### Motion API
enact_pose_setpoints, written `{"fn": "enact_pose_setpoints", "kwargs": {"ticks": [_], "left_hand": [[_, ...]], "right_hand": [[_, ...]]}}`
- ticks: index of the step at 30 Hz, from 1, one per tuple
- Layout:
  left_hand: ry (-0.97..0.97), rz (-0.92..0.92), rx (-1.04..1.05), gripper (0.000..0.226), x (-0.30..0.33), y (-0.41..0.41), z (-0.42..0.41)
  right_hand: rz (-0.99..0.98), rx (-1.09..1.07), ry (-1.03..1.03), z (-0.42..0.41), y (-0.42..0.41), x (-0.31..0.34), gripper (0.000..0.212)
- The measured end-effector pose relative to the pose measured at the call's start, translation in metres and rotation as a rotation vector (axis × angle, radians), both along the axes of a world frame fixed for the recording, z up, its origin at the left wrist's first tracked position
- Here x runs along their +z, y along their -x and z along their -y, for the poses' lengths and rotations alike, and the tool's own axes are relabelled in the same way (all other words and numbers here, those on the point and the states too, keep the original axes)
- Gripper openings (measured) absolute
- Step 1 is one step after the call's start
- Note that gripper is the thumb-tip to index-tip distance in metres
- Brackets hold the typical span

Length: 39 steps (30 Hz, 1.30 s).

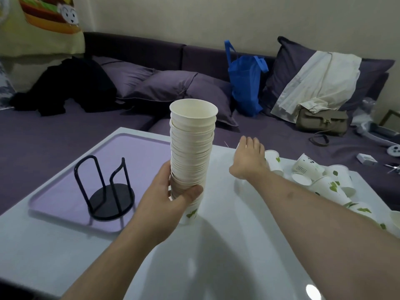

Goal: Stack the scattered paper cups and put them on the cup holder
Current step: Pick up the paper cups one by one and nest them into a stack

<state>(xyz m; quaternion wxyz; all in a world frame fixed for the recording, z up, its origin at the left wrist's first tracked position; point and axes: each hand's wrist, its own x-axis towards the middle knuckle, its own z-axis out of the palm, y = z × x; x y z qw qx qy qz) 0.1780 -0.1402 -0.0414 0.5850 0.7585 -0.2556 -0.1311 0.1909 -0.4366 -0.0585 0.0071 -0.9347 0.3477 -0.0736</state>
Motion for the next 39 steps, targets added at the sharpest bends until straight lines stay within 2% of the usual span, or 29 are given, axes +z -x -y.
{"fn": "enact_pose_setpoints", "kwargs": {"ticks": [2, 8, 13, 17, 22, 24, 26, 29, 31, 35, 39], "left_hand": [[0.002, 0.001, 0.0, 0.052, -0.001, -0.001, 0.002], [0.005, -0.005, 0.016, 0.051, 0.0, 0.0, 0.004], [0.013, -0.034, 0.015, 0.05, 0.004, 0.007, 0.001], [0.008, -0.043, -0.003, 0.052, 0.01, 0.016, -0.004], [-0.007, -0.048, -0.036, 0.059, 0.015, 0.03, -0.01], [-0.021, -0.051, -0.036, 0.057, 0.016, 0.035, -0.013], [-0.014, -0.058, -0.045, 0.055, 0.017, 0.041, -0.016], [-0.014, -0.058, -0.068, 0.054, 0.019, 0.05, -0.02], [-0.019, -0.048, -0.072, 0.055, 0.019, 0.054, -0.021], [-0.002, -0.037, -0.095, 0.058, 0.021, 0.061, -0.023], [0.005, -0.025, -0.106, 0.052, 0.02, 0.063, -0.022]], "right_hand": [[-0.036, -0.022, 0.026, 0.006, -0.004, -0.002, 0.094], [-0.023, 0.0, 0.107, 0.003, 0.005, -0.004, 0.052], [0.062, 0.129, 0.044, -0.008, 0.02, 0.004, 0.046], [-0.045, 0.179, 0.055, -0.02, 0.043, 0.007, 0.053], [-0.038, 0.125, -0.138, -0.044, 0.074, 0.014, 0.052], [0.111, 0.101, -0.318, -0.055, 0.087, 0.022, 0.063], [0.374, 0.111, -0.529, -0.068, 0.103, 0.042, 0.071], [0.851, 0.163, -0.775, -0.092, 0.128, 0.084, 0.062], [1.085, 0.223, -0.82, -0.11, 0.143, 0.114, 0.056], [1.275, 0.391, -0.777, -0.142, 0.167, 0.164, 0.059], [1.344, 0.482, -0.754, -0.158, 0.173, 0.179, 0.06]]}}
